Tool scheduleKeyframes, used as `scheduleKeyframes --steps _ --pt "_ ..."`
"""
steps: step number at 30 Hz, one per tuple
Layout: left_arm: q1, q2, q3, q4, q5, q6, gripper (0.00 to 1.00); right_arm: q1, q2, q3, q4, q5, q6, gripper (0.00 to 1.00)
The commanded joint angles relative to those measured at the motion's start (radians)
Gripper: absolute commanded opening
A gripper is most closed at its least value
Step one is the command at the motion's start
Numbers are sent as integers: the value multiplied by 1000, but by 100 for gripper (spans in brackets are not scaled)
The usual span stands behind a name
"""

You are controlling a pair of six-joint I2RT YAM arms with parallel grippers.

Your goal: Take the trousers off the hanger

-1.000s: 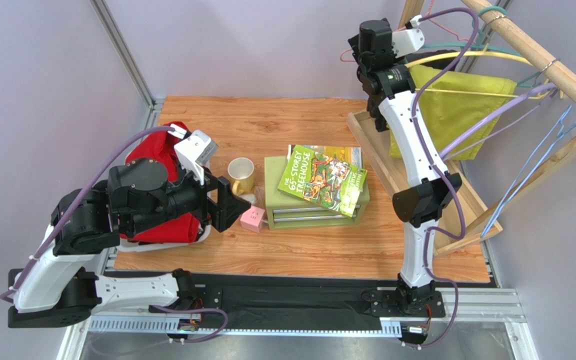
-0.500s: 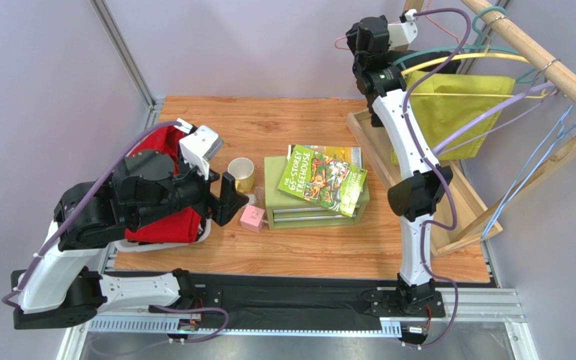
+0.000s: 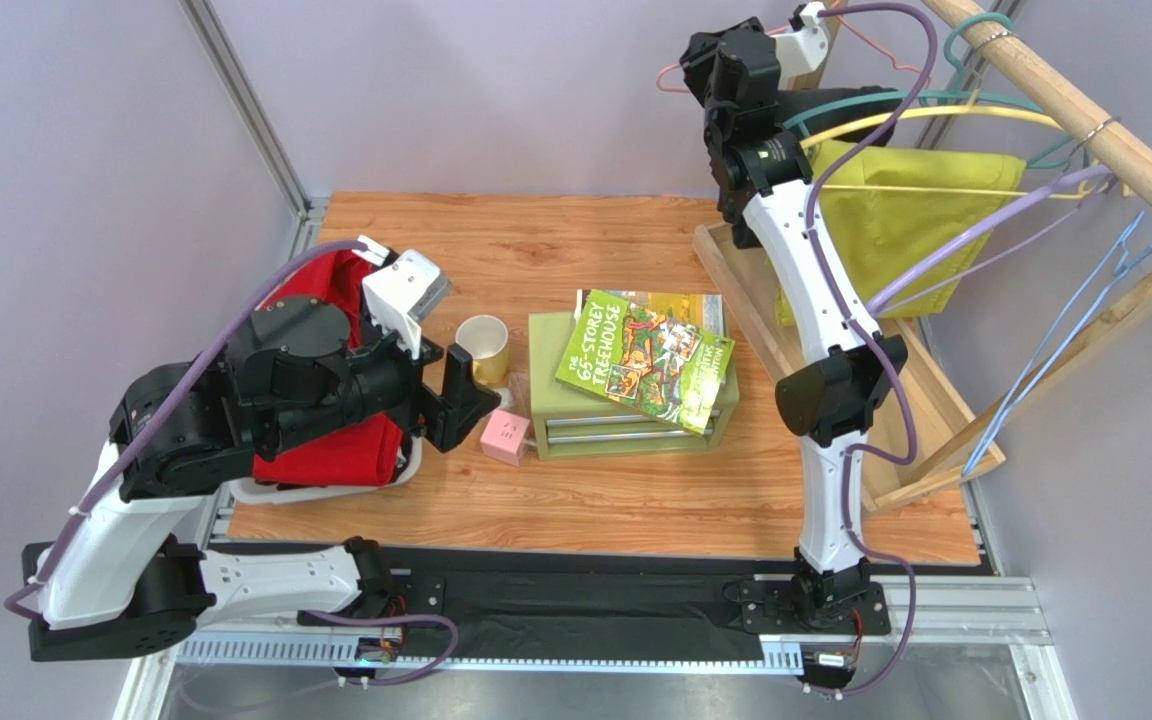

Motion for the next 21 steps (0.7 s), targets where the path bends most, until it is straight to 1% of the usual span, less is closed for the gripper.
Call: scheduleKeyframes --steps 1,5,10,16,18,21 --pt "4 -27 -10 51 29 -13 94 6 -102 64 149 -81 -218 0" --pt "4 -34 -6 59 35 -28 94 8 -117 67 135 -140 -256 0" --pt "5 -44 -6 70 31 -47 93 14 -160 65 137 -196 -262 0" --pt "4 -57 -9 84 32 -59 93 15 -210 36 118 -297 -218 0" --pt "4 -58 -7 88 37 -60 93 23 -221 36 92 -300 -194 0" --pt "4 -61 -3 91 42 -62 93 51 -278 -18 68 -283 -163 0"
